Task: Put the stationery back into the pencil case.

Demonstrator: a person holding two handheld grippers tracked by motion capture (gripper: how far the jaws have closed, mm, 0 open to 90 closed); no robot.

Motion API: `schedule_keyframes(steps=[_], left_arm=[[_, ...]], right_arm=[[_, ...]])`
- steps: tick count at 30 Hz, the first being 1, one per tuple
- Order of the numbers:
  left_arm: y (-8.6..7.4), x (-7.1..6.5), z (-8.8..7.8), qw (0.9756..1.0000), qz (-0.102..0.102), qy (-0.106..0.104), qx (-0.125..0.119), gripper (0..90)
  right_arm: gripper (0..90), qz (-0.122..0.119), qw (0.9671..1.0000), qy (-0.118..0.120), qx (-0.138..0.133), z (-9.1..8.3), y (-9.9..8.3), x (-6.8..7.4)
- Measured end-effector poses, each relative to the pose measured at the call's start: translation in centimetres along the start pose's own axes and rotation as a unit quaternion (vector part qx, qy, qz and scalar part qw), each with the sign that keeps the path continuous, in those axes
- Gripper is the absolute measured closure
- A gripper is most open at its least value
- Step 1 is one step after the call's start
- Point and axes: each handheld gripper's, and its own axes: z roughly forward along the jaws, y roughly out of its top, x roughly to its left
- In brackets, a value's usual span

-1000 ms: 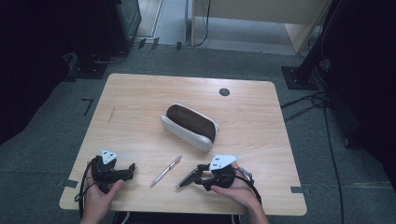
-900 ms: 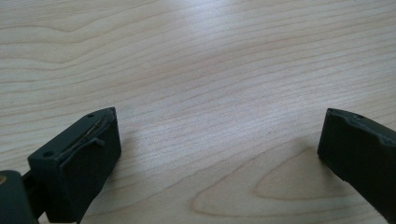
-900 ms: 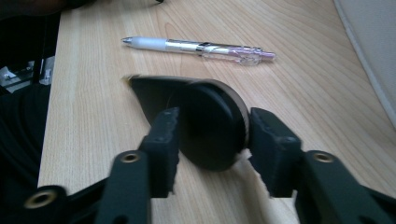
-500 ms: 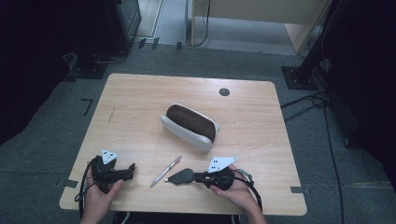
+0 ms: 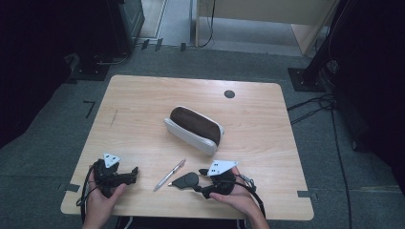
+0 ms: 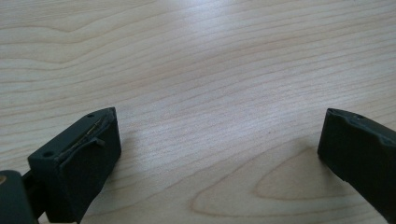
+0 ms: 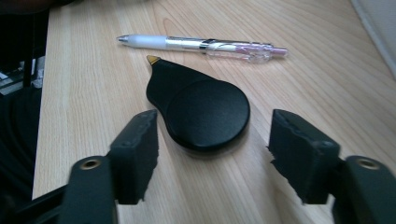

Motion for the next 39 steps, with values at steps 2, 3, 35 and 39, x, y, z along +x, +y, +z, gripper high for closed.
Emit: schedule_keyframes(steps=[2,3,35,39], left_arm=[[0.0,0.0,0.0,1.0,0.0,0.0,0.0,0.0],[0.0,0.0,0.0,1.0,0.0,0.0,0.0,0.0],[0.0,-0.2,0.0,1.0,0.005,-0.004,0.0,0.0],[0.0,-0.2,0.0,1.0,0.005,-0.004,0.0,0.0]], right_arm=[[26.8,0.004,1.0,-0.001,0.004,0.3,0.2,0.2],[25.3,0.0,1.0,-0.003,0.007,0.5,0.3,0.2],[31.0,-0.011,0.999,-0.037,0.022,0.1,-0.6,1.1],[24.9,-0.007,0.9989,-0.041,0.023,0.5,-0.3,1.2]])
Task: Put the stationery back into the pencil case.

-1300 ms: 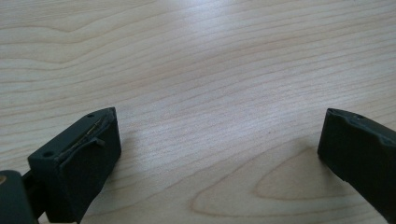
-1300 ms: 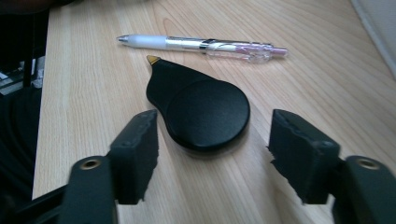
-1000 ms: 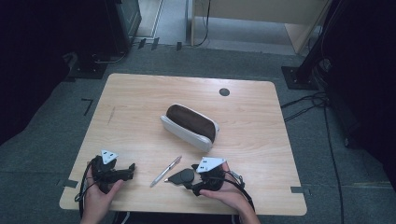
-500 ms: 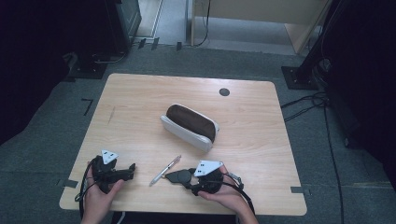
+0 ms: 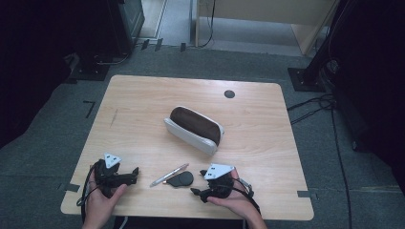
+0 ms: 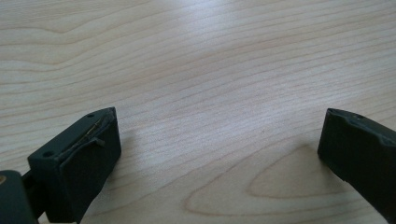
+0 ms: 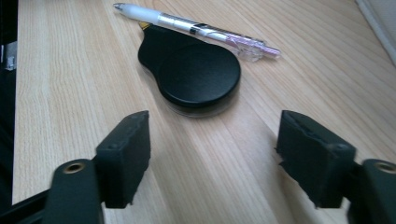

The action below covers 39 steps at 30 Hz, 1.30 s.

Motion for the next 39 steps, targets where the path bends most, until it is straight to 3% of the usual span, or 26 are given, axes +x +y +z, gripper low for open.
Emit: schedule_keyframes(steps=[4,10,13,16,20,24,27,32,39], left_arm=[[0.0,0.0,0.0,1.0,0.0,0.0,0.0,0.0],[0.1,0.0,0.1,0.9999,-0.008,0.007,-0.001,0.0],[0.1,-0.6,0.1,1.0,0.005,-0.004,-0.002,0.1],[0.0,-0.6,-0.1,0.9999,0.008,-0.009,-0.011,8.1],[-0.2,-0.5,-0.4,0.9997,0.01,-0.009,-0.019,15.7],[-0.3,-0.6,-0.9,0.9989,0.018,-0.03,-0.032,26.3],[-0.5,-1.0,-1.5,0.9959,0.011,-0.071,-0.055,31.3],[-0.6,-2.0,-1.9,0.9907,0.032,-0.113,-0.069,38.1],[-0.9,-3.1,-2.6,0.9781,0.066,-0.183,-0.074,44.6]], right_arm=[[22.6,-0.005,1.0,-0.009,0.001,0.2,0.1,0.3],[23.9,0.009,0.9998,-0.016,-0.006,-0.2,0.0,0.3],[24.3,0.002,0.9997,-0.024,-0.006,-0.3,0.0,0.4],[24.3,0.001,0.9997,-0.022,-0.007,-0.4,-0.1,0.4],[26.4,0.023,0.9993,-0.021,-0.019,-0.3,0.0,-0.2],[30.2,0.019,0.9993,-0.024,-0.024,-0.6,0.0,0.0],[31.4,0.029,0.9988,-0.017,-0.034,-0.7,0.0,0.0],[31.6,0.033,0.9987,-0.017,-0.036,-0.6,0.1,-0.2],[31.8,0.037,0.9986,-0.011,-0.037,-0.4,0.2,-0.1]])
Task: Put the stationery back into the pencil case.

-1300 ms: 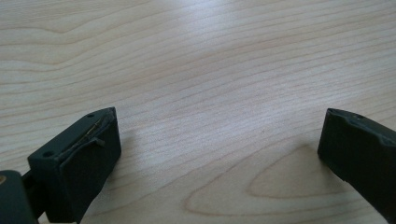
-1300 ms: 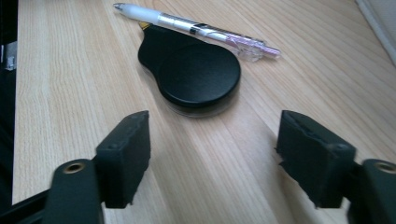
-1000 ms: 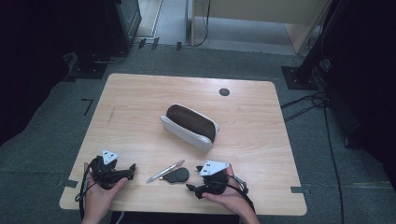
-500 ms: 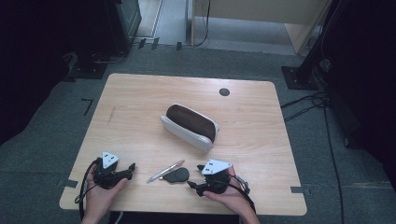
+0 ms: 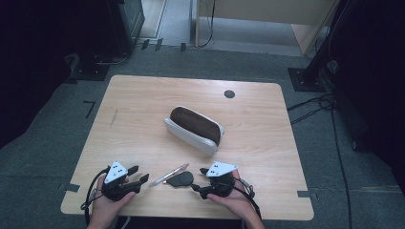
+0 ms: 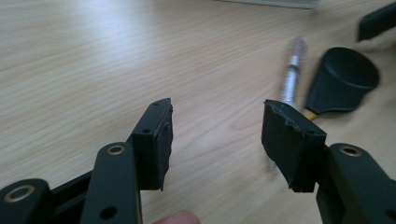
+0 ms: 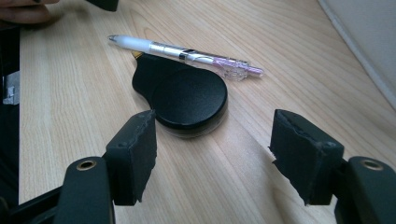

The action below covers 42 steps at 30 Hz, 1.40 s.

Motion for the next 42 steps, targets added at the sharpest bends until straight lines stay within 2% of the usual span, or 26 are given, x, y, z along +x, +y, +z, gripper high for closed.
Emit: schedule_keyframes(steps=[1,4,6,10,15,18,22,26,31,36,42], left_arm=[[0.0,0.0,0.0,1.0,0.0,0.0,0.0,44.6],[-0.1,-0.7,0.3,0.9994,0.019,-0.021,0.017,45.7],[-0.2,-0.9,0.4,0.9991,0.027,-0.022,0.025,46.7],[-0.2,-1.0,0.3,0.9989,0.026,-0.032,0.023,51.2],[-0.3,-1.8,0.6,0.9974,0.048,-0.042,0.032,55.6],[-0.4,-2.2,0.9,0.9965,0.062,-0.036,0.042,58.6],[-0.4,-2.6,1.0,0.9957,0.069,-0.039,0.049,64.2],[-0.4,-2.9,1.4,0.9943,0.084,-0.025,0.06,68.2],[-0.4,-3.2,1.5,0.9933,0.097,-0.022,0.059,76.0],[-0.3,-3.2,1.6,0.9935,0.095,-0.02,0.06,81.1],[-0.3,-3.2,1.7,0.9939,0.093,-0.016,0.058,81.8]], right_arm=[[31.8,0.002,1.0,0.001,0.002,0.1,0.0,0.0],[31.8,-0.002,1.0,0.0,0.002,0.3,0.1,0.1],[31.8,-0.004,1.0,0.0,0.002,0.3,0.1,0.1],[32.4,0.003,1.0,-0.002,0.001,0.2,0.0,0.0],[37.5,0.004,1.0,-0.002,0.002,0.4,0.0,0.0],[40.0,0.003,1.0,-0.002,0.003,0.3,0.0,0.0],[41.9,0.007,0.9999,-0.008,0.001,0.2,-0.1,-0.1],[42.5,0.012,0.9998,-0.014,0.0,0.1,-0.1,-0.4],[42.5,0.022,0.9995,-0.021,0.0,0.0,-0.2,-0.6],[42.5,0.024,0.9994,-0.024,-0.001,0.0,-0.2,-0.6],[42.5,0.024,0.9994,-0.025,-0.001,0.0,-0.2,-0.6]])
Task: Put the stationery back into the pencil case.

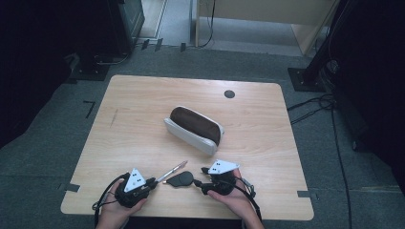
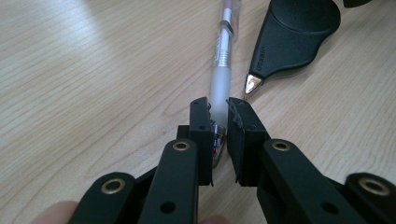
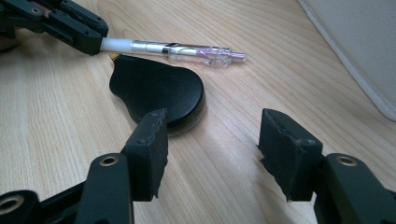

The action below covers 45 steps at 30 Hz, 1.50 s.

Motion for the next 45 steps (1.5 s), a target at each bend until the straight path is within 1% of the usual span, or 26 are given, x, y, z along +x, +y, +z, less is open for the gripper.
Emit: schedule_keyframes(steps=[5,9,11,15,20,21,24,26,29,32,35,39,45], left_arm=[[0.1,0.2,-0.1,1.0,-0.002,-0.001,0.0,82.1],[0.2,0.5,-0.5,0.9999,-0.009,0.002,-0.012,82.2],[0.2,0.6,-0.7,0.9998,-0.012,0.004,-0.017,82.2],[0.4,0.7,-1.1,0.9995,-0.015,0.009,-0.027,82.3],[0.6,0.9,-1.4,0.9993,-0.016,0.012,-0.032,82.4],[0.6,1.0,-1.5,0.9991,-0.018,0.014,-0.036,82.4],[0.7,1.1,-1.8,0.9987,-0.023,0.015,-0.044,82.4],[0.7,1.1,-1.9,0.9984,-0.025,0.015,-0.049,82.5],[0.9,1.1,-2.0,0.9981,-0.026,0.015,-0.053,82.5],[0.9,1.1,-2.0,0.9983,-0.023,0.015,-0.051,82.5],[0.8,1.1,-1.8,0.9987,-0.023,0.015,-0.043,82.4],[0.4,1.2,-1.3,0.9993,-0.019,0.017,-0.026,82.3],[-0.2,1.4,-0.7,0.9997,-0.022,0.011,-0.001,82.2]], right_arm=[[42.3,0.0,1.0,-0.002,0.001,0.1,0.0,0.1],[41.8,0.001,1.0,-0.005,0.002,0.1,0.1,0.2],[41.2,0.007,0.9999,-0.013,0.004,0.2,0.2,0.3],[40.0,0.005,0.9998,-0.018,0.01,0.5,0.4,0.6],[38.7,0.011,0.9999,-0.012,0.004,0.6,0.7,0.9],[38.4,0.018,0.9998,-0.008,0.0,0.6,0.8,1.1],[37.8,0.023,0.9997,-0.004,-0.004,0.7,1.0,1.2],[37.1,0.03,0.9995,0.0,-0.005,0.8,1.1,1.3],[36.7,0.031,0.9995,0.001,-0.003,1.1,1.2,1.4],[36.2,0.031,0.9995,0.002,-0.002,1.4,1.3,1.5],[36.1,0.031,0.9995,0.004,-0.003,1.5,1.4,1.7],[35.9,0.029,0.9996,0.004,0.001,1.7,1.4,1.9],[35.5,0.032,0.9995,0.005,0.005,1.8,1.1,1.7]])
